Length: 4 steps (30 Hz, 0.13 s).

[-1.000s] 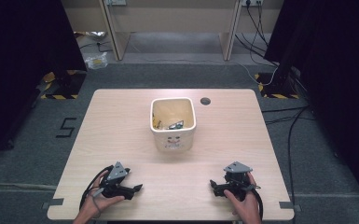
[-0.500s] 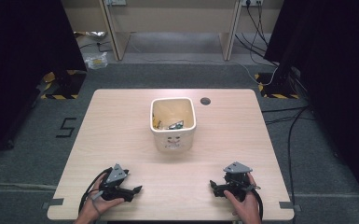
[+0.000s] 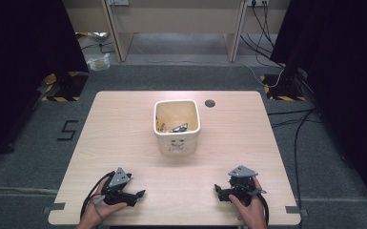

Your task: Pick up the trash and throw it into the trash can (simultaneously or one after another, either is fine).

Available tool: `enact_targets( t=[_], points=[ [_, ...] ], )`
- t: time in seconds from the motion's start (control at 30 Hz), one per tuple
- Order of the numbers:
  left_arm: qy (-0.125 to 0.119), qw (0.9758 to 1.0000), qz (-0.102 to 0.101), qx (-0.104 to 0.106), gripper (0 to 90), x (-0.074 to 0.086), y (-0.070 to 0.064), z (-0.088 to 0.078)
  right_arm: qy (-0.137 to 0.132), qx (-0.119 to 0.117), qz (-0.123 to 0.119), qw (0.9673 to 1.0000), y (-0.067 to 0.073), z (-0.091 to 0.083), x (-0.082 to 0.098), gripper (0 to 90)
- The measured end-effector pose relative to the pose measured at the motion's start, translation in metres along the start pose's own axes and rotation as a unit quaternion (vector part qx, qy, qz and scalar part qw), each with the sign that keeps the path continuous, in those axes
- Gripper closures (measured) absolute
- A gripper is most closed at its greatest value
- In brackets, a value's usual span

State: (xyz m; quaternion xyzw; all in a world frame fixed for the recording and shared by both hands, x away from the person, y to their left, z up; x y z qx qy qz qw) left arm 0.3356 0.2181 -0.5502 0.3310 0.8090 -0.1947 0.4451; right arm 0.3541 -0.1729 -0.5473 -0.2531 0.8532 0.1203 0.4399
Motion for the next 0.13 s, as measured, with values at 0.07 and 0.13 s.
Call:
enact_targets(
  t=[0.07, 0.13],
  points=[
    [0.0, 1.0, 0.0, 0.0, 14.4, 0.0, 0.0, 0.0, 0.0, 0.0, 0.0, 1.0, 0.0, 0.0, 0.0, 0.8],
    [0.0, 1.0, 0.0, 0.0, 14.4, 0.0, 0.0, 0.0, 0.0, 0.0, 0.0, 1.0, 0.0, 0.0, 0.0, 0.8]
  ],
)
Point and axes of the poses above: each handheld gripper's, and its own axes: z roughly forward along the jaws, x roughly out of its underside, y roughly to its left, the point moved 4 cm from there along z, roughly forward along the jaws, and after that the axes turned 10 degrees about -y, right-handed, at the moved point
